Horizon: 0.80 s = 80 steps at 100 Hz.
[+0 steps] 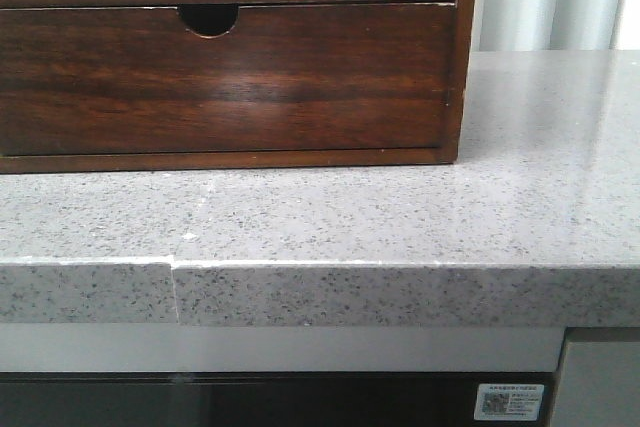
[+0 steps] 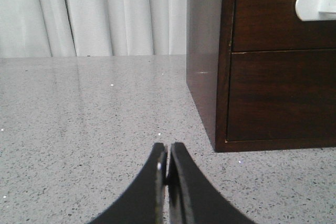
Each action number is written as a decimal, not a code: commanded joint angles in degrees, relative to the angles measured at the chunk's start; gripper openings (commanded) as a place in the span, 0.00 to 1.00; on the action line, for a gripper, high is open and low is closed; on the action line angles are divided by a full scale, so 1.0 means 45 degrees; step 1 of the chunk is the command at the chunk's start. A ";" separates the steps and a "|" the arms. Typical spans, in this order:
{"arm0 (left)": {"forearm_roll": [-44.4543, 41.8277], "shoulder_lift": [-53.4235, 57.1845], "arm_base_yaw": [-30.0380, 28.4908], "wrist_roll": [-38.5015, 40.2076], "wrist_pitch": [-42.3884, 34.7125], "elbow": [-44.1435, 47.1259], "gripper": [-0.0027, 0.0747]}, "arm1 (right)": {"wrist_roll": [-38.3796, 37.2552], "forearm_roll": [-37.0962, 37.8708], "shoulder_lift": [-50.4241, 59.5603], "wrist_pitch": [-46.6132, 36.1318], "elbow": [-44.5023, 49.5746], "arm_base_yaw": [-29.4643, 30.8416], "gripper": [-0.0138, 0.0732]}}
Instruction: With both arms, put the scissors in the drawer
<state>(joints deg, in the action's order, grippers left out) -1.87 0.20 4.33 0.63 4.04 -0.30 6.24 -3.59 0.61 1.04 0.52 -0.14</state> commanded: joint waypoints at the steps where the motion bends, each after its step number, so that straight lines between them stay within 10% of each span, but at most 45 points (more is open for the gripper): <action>1: -0.0022 0.0398 0.0087 0.0076 -0.1055 0.0451 0.01 | 0.0077 0.0013 0.0269 -0.1057 0.0213 0.0012 0.08; 80: -0.0022 0.0398 0.0087 0.0076 -0.1595 0.0451 0.01 | 0.0077 0.0013 0.0269 -0.1517 0.0213 0.0012 0.08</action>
<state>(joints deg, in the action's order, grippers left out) -1.87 0.20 4.33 0.63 3.76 -0.30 6.24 -3.59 0.61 0.00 0.52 -0.14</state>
